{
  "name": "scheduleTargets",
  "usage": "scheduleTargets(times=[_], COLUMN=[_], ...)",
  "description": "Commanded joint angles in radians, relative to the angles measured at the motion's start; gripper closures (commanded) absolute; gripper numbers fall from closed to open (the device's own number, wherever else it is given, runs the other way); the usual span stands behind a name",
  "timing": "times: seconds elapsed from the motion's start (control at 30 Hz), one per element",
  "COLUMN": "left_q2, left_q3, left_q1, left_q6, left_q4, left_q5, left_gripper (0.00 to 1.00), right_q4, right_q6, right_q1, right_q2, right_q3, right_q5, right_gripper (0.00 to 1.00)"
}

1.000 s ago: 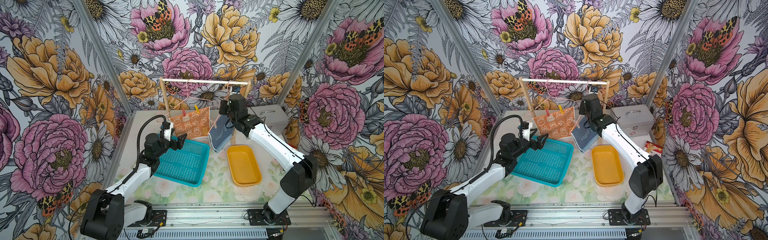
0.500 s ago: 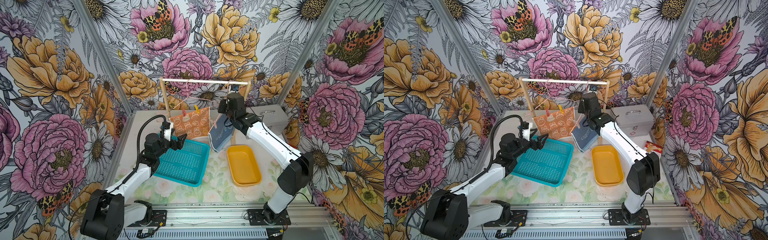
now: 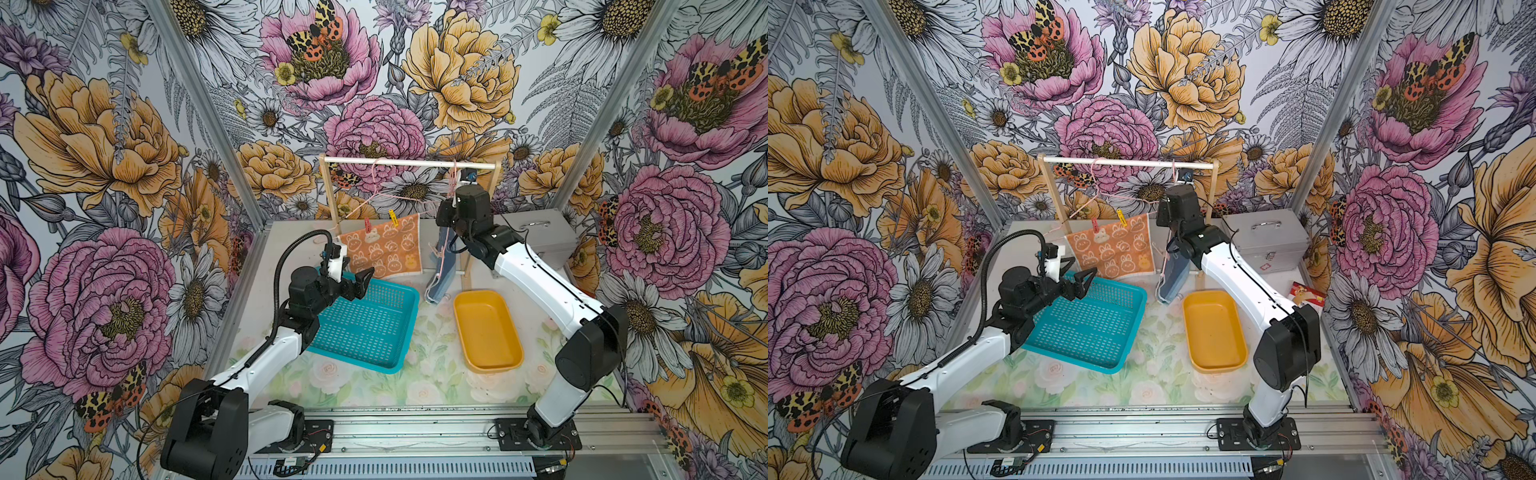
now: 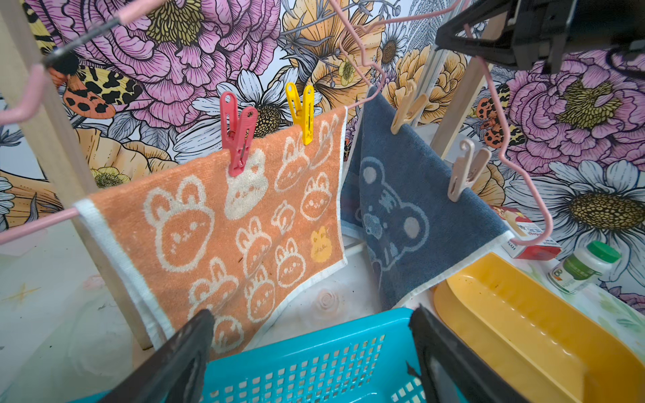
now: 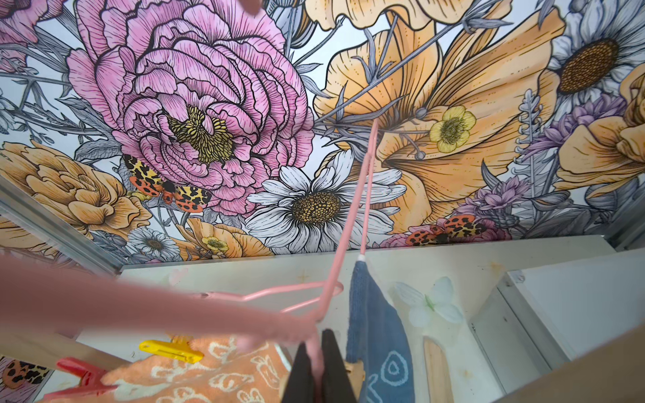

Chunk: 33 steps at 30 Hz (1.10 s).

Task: Remove the clothespins securing towels to the hanger
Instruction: Pick up the hanger from the clothesline.

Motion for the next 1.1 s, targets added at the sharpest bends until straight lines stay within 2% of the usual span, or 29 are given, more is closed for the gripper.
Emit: scheduleTargets(times=[0.0,0.3,0.67,0.9,1.07], left_q2=[-0.005,-0.008,0.012,0.002,0.002], left_q3=[0.028,0.029,0.050,0.077,0.136], left_q1=[0.006,0.006,0.009,0.010,0.002], left_q6=[-0.003,-0.005,-0.018,-0.021,-0.028], left_q4=[-0.002,-0.003,-0.002,-0.002,-0.002], left_q5=[0.027,0.031,0.053,0.060,0.102], left_gripper=[0.11,0.11,0.11,0.11,0.11], right_q4=[-0.037,-0.131,-0.251,-0.397,-0.505], right_q6=[-0.020,-0.088,-0.131,-0.199,-0.244], right_q1=[-0.009,-0.025,-0.087,-0.118,-0.119], right_q2=[-0.049,-0.082,-0.129,-0.152,-0.177], right_q3=[0.036,0.103,0.168,0.228,0.225], right_q5=[-0.055,-0.172,-0.381,-0.571,-0.627], right_gripper=[1.00,1.00,1.00,1.00,1.00])
